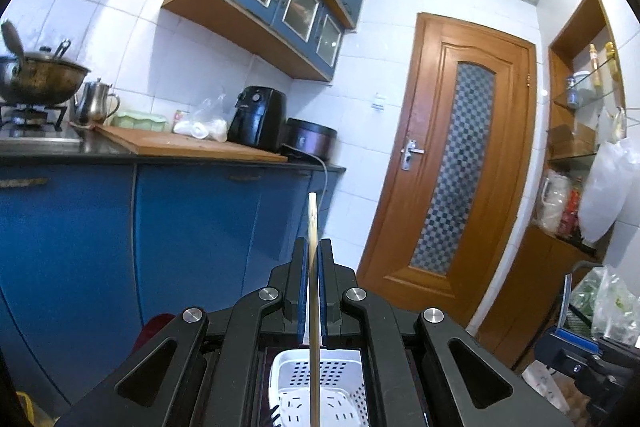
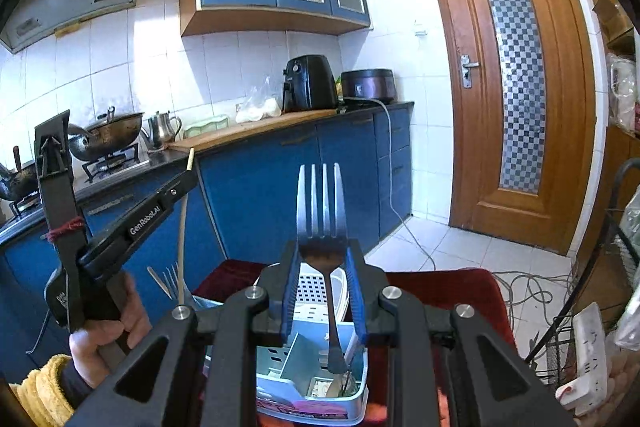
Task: Organize utensils
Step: 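Lower both held utensils into the blue box and open both tools, then withdraw both tools from the box toward the remaining utensils on the blanket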
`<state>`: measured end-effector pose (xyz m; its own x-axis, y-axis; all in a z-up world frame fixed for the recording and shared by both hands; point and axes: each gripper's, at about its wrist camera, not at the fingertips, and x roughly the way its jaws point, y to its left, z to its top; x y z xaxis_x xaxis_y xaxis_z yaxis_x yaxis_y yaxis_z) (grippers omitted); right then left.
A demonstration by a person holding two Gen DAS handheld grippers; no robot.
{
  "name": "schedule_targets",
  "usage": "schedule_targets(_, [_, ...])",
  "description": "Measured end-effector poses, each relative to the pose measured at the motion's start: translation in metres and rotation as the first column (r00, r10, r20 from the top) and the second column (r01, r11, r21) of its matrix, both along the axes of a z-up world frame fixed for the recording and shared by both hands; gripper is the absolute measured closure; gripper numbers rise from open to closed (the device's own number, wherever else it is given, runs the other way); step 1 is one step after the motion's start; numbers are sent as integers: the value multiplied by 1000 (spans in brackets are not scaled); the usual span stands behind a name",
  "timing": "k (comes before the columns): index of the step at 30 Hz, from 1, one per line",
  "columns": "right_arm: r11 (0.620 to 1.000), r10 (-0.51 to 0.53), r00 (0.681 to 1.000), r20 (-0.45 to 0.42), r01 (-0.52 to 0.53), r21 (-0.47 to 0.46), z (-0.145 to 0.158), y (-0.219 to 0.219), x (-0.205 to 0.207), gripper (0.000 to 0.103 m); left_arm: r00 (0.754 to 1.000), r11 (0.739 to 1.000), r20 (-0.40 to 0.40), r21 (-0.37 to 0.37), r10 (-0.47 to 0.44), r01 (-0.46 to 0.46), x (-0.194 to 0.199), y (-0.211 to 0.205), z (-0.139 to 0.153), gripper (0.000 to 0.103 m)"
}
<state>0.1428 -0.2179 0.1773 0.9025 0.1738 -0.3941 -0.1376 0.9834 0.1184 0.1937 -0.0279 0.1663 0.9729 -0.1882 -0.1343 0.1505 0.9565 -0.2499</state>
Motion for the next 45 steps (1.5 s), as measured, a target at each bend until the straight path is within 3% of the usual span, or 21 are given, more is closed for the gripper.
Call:
schedule_targets(11, [1000, 29, 995, -97, -28, 11, -29, 3, 14, 77, 998, 999, -51, 33, 23, -21, 3, -4, -40, 99])
schedule_targets(15, [999, 26, 994, -105, -21, 45, -33, 0, 11, 59, 997, 998, -75, 58, 2, 2, -2, -6, -46, 99])
schedule_targets(18, [998, 25, 995, -98, -19, 53, -31, -1, 7, 57, 996, 997, -91, 78, -14, 21, -8, -7, -46, 98])
schedule_targets(27, [996, 7, 999, -46, -3, 90, -19, -4, -13, 50, 985, 994, -157, 76, -66, 79, -23, -7, -41, 85])
schedule_targets(31, [994, -4, 999, -32, 8, 112, -13, -7, -23, 47, 982, 990, -158, 86, -99, 113, -33, -7, -35, 61])
schedule_targets(45, [992, -5, 996, -84, 16, 123, -22, 1, -65, 41, 967, 980, -214, 108, -140, 166, -77, -3, -19, 60])
